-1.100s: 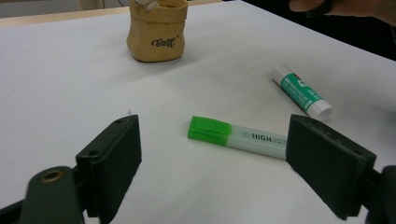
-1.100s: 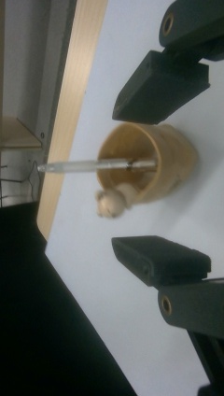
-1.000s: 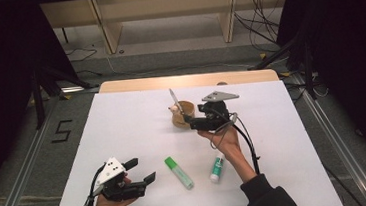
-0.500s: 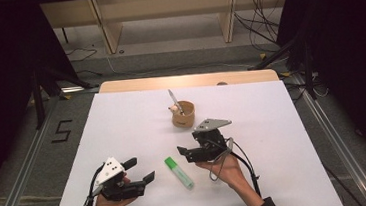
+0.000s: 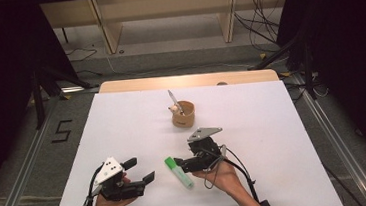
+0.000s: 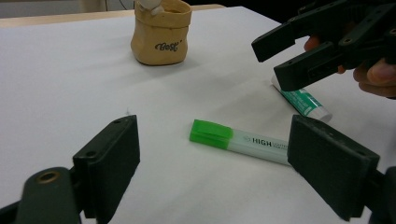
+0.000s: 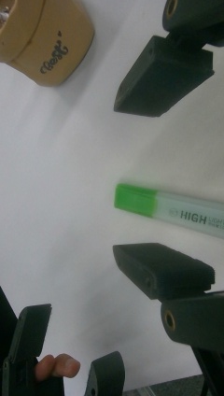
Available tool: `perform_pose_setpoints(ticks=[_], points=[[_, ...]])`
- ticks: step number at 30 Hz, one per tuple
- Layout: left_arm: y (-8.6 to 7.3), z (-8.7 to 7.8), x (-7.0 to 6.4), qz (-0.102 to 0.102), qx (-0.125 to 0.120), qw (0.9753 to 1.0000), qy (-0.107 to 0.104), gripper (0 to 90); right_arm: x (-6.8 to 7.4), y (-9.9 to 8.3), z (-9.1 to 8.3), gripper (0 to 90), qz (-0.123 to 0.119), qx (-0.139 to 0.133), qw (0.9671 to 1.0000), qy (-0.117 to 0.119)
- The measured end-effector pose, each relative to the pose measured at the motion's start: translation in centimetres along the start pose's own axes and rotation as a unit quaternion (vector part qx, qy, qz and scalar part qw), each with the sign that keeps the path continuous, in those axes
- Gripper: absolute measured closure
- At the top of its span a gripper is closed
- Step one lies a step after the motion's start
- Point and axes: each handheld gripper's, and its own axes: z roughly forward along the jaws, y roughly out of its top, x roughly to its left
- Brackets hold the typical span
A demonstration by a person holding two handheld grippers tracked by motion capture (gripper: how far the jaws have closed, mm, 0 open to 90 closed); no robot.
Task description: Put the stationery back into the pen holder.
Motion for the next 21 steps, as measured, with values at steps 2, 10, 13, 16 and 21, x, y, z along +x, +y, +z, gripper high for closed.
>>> perform_pose_setpoints(ticks=[2,10,13,16,21], points=[[0.0,0.0,0.0,0.001,0.0,1.0,0.0,16.5,0.2,0.0,0.2,26.9,-0.003,0.003,1.0,0.001],[0.1,-0.1,0.0,-0.001,-0.003,1.0,-0.002,16.1,0.5,-0.2,0.7,27.0,-0.001,0.017,0.9998,0.005],[0.1,-0.2,0.0,0.0,-0.003,1.0,-0.002,16.0,0.6,-0.2,0.9,27.0,-0.001,0.02,0.9998,0.006],[0.1,-0.2,0.0,-0.002,-0.006,1.0,-0.001,15.9,0.7,-0.2,1.2,27.0,0.0,0.026,0.9996,0.007],[0.1,-0.2,0.0,-0.002,-0.007,1.0,-0.002,15.9,0.8,-0.3,1.8,27.0,-0.003,0.037,0.9993,0.01]])
